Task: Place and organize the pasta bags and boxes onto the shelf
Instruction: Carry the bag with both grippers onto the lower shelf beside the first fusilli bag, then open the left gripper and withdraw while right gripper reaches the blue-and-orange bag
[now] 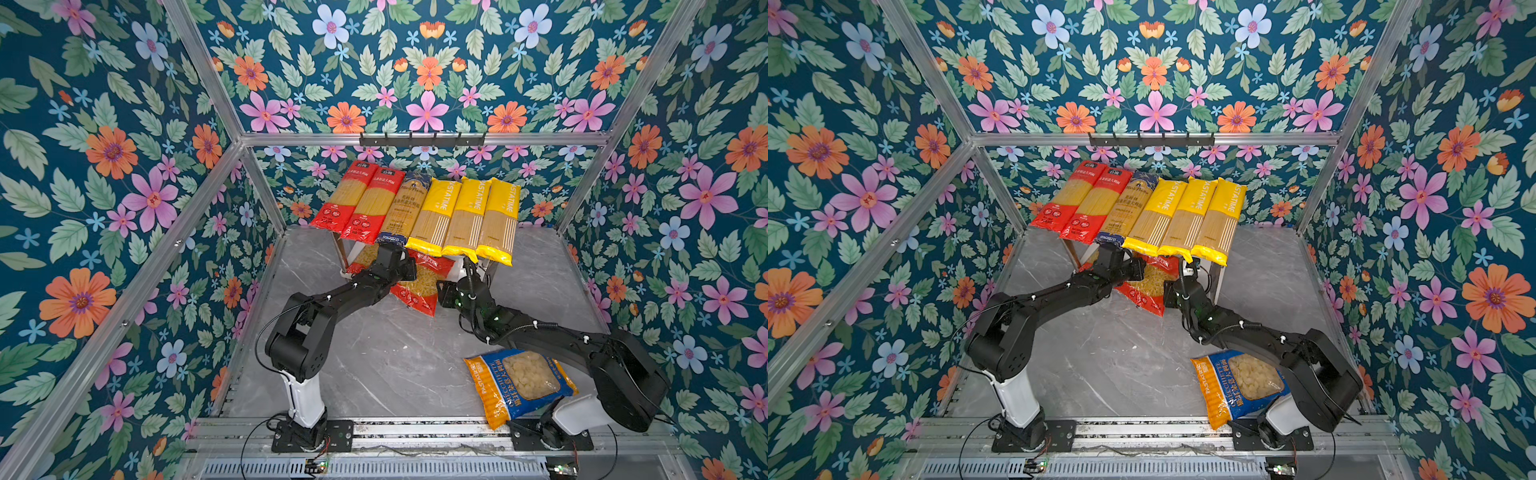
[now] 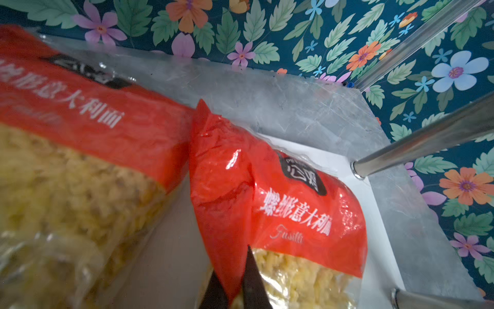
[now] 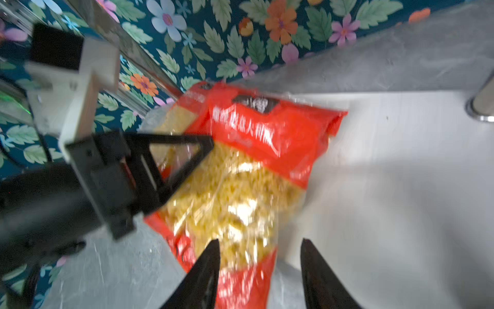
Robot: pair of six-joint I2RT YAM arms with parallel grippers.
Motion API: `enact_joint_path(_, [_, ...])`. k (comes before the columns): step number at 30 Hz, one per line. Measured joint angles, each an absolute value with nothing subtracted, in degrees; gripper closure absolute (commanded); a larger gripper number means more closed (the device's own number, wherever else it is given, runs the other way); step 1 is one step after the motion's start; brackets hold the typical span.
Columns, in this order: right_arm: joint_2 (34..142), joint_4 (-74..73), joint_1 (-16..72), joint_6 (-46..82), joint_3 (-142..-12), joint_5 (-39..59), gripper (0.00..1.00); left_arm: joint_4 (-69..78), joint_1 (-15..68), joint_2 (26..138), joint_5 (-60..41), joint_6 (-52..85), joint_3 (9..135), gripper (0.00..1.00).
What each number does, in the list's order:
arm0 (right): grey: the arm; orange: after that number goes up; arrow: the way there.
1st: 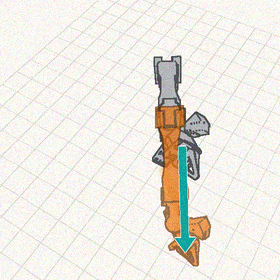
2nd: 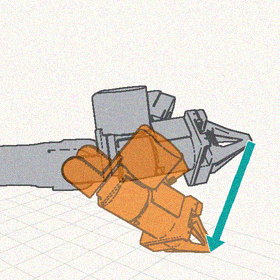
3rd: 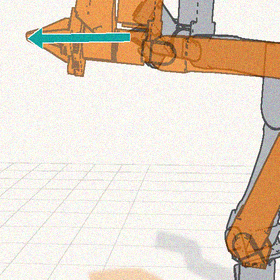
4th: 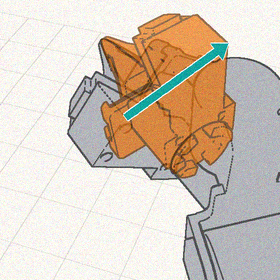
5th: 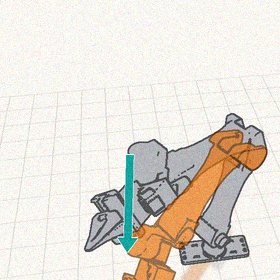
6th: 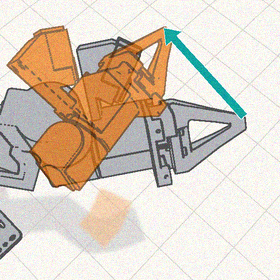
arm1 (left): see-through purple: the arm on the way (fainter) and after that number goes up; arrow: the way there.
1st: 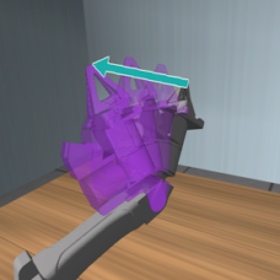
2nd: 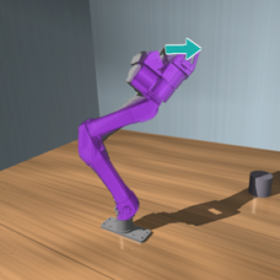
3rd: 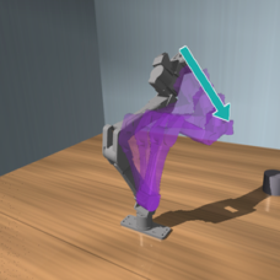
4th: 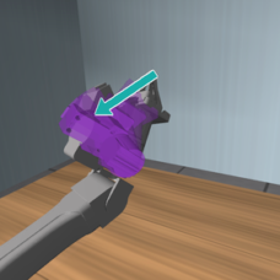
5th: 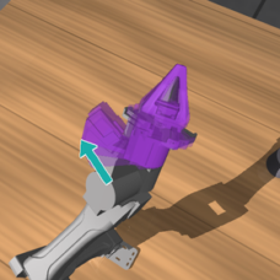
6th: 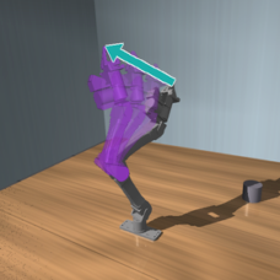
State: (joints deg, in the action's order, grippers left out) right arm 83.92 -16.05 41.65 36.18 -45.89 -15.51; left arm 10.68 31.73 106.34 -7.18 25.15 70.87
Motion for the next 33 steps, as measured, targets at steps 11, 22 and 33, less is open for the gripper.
enact_joint_path(11, [72.2, -6.7, 45.3, 43.6, -35.6, -14.5, 0.52, 9.8, 29.6, 111.7, -6.2, 26.2, 77.5, 0.97])
enact_joint_path(22, [63.2, 7.0, 45.5, 47.4, -34.3, -13.0, 0.52, 10.2, 29.9, 109.6, -5.0, 27.4, 75.2, 0.65])
enact_joint_path(33, [57.8, 28.4, 45.6, 53.8, -36.4, -9.2, 0.45, 8.6, 31.6, 97.4, -2.3, 25.3, 65.2, 0.37])
